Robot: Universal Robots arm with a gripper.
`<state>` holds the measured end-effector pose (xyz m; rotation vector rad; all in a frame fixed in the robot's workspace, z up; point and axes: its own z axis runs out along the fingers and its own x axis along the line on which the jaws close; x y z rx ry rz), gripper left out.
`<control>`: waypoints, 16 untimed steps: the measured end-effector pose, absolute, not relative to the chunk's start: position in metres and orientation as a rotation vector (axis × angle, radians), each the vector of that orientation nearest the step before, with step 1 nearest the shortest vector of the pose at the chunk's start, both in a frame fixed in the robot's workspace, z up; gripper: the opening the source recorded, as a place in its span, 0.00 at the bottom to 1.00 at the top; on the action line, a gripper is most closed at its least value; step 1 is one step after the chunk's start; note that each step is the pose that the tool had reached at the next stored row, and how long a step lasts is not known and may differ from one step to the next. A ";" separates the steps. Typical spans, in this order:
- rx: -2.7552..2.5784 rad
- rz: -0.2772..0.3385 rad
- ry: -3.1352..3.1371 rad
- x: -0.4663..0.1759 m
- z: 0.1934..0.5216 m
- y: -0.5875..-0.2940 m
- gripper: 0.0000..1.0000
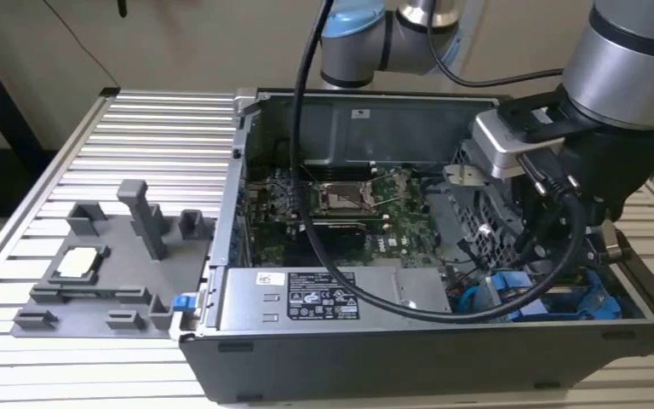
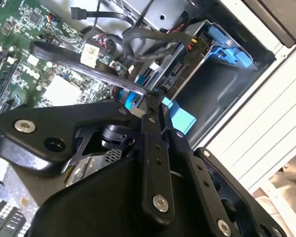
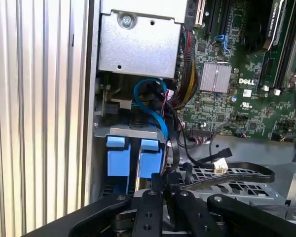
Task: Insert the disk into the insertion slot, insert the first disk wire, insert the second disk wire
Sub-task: 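Insert the second disk wire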
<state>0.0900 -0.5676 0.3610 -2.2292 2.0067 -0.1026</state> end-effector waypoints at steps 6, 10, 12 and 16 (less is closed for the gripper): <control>-2.237 -0.085 2.015 0.100 0.361 -0.575 0.16; -2.240 -0.076 2.020 0.105 0.361 -0.580 0.16; -2.238 -0.075 2.024 0.107 0.361 -0.583 0.16; -2.227 -0.076 2.037 0.109 0.360 -0.584 0.16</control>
